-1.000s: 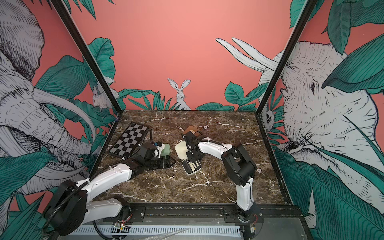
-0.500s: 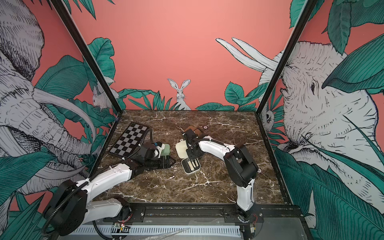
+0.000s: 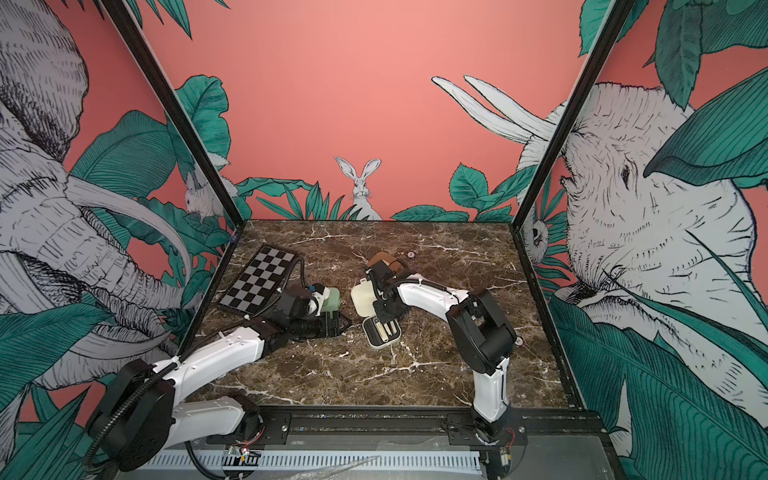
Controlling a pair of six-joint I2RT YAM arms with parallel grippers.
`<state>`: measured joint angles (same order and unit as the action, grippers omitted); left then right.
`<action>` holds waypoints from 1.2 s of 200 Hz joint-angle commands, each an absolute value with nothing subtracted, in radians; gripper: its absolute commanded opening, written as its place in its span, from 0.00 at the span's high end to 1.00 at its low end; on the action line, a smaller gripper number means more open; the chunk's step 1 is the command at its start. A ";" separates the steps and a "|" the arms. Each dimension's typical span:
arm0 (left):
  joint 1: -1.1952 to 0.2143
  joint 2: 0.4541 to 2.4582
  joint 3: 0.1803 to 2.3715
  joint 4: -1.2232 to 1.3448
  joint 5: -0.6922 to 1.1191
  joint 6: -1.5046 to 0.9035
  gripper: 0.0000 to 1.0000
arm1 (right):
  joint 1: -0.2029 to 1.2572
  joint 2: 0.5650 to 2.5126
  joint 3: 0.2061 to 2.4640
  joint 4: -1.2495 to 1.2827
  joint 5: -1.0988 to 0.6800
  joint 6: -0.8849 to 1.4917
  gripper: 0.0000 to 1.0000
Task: Organize nail clipper sets
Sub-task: Place the nail clipper in the storage box, then close the storage box at the center of the board.
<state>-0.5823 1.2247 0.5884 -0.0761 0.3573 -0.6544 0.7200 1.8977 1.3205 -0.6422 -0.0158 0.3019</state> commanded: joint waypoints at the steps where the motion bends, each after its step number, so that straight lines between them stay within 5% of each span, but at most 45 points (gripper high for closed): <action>1: -0.587 1.223 0.625 -0.075 0.340 -0.654 0.14 | 0.725 1.899 1.269 -0.624 -0.036 0.329 0.99; 56: -0.540 1.302 0.777 -0.133 0.348 -0.595 0.16 | 0.725 1.883 1.292 -0.630 -0.038 0.330 1.00; 105: -0.440 1.526 1.049 -0.219 0.403 -0.490 0.27 | 0.725 1.741 1.300 -0.673 -0.032 0.348 0.85; 178: -0.424 1.904 1.460 -0.352 0.364 -0.431 0.46 | 0.833 1.369 0.821 -0.494 -0.099 0.636 0.88; 240: -0.413 2.089 1.614 -0.444 0.448 -0.386 0.58 | 0.870 1.457 0.715 -0.323 -0.086 0.722 0.88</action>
